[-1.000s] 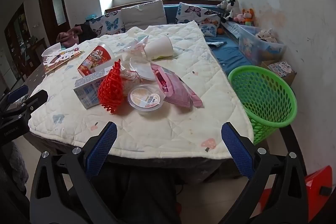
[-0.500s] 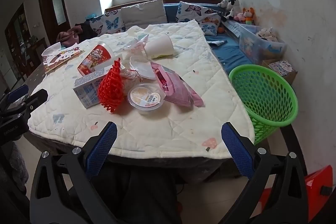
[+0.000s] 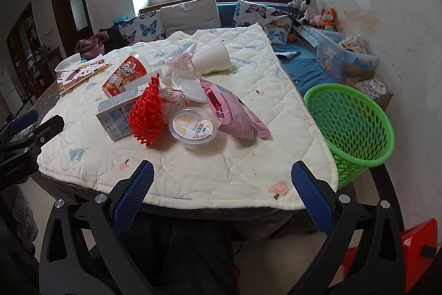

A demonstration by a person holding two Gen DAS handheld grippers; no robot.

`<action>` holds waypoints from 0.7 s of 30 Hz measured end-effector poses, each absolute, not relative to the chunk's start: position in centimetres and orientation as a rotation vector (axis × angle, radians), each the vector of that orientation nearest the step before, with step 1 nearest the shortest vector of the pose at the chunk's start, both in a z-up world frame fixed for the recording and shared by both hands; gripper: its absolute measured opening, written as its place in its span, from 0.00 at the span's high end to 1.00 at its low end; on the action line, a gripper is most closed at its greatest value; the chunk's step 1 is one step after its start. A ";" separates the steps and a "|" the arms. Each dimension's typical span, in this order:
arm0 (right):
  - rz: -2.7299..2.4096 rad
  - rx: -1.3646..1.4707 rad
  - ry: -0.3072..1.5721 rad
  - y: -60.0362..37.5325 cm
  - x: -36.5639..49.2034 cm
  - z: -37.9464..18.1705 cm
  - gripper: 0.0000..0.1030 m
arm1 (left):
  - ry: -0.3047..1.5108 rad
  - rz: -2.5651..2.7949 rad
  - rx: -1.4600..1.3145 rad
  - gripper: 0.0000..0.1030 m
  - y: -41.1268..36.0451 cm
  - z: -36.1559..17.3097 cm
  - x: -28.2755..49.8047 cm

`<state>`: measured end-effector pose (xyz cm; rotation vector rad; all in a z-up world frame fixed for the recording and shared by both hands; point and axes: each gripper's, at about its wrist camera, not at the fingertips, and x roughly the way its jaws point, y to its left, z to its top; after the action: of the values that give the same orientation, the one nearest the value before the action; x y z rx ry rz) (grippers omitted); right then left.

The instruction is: Collect trash

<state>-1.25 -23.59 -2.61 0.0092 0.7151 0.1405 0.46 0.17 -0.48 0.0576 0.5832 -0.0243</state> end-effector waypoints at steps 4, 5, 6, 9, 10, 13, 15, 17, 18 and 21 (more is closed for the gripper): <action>0.142 0.009 0.720 -23.5 -1.1 -2.7 0.04 | 0.585 -0.025 0.056 0.07 0.0 -0.7 0.6; 0.143 0.010 0.722 -23.5 -1.0 -2.8 0.04 | 0.584 -0.026 0.057 0.07 0.1 -0.6 0.6; 0.143 0.010 0.723 -23.5 -1.0 -2.8 0.04 | 0.584 -0.027 0.058 0.07 0.1 -0.7 0.6; 0.143 0.010 0.724 -23.6 -0.9 -2.9 0.04 | 0.588 -0.027 0.056 0.07 0.1 -0.8 0.7; 0.143 0.012 0.724 -23.6 -0.9 -2.9 0.04 | 0.589 -0.027 0.056 0.07 0.0 -0.8 0.8; 0.143 0.013 0.724 -23.6 -0.8 -2.9 0.04 | 0.591 -0.026 0.057 0.07 0.0 -0.8 0.9; 0.143 0.015 0.730 -23.6 -0.6 -3.1 0.04 | 0.591 -0.027 0.056 0.07 0.0 -0.8 0.9; 0.143 0.014 0.733 -23.6 -0.5 -3.1 0.04 | 0.591 -0.025 0.058 0.07 0.0 -0.8 1.0; 0.143 0.013 0.734 -23.6 -0.4 -3.2 0.04 | 0.592 -0.025 0.058 0.07 0.0 -0.7 1.0; 0.145 0.010 0.736 -23.6 -0.3 -3.1 0.04 | 0.591 -0.024 0.059 0.07 0.0 -0.7 1.1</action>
<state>-0.26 -23.58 -3.13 0.0103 0.7355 0.1453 1.10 -0.04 -0.73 0.0589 0.5915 -0.0243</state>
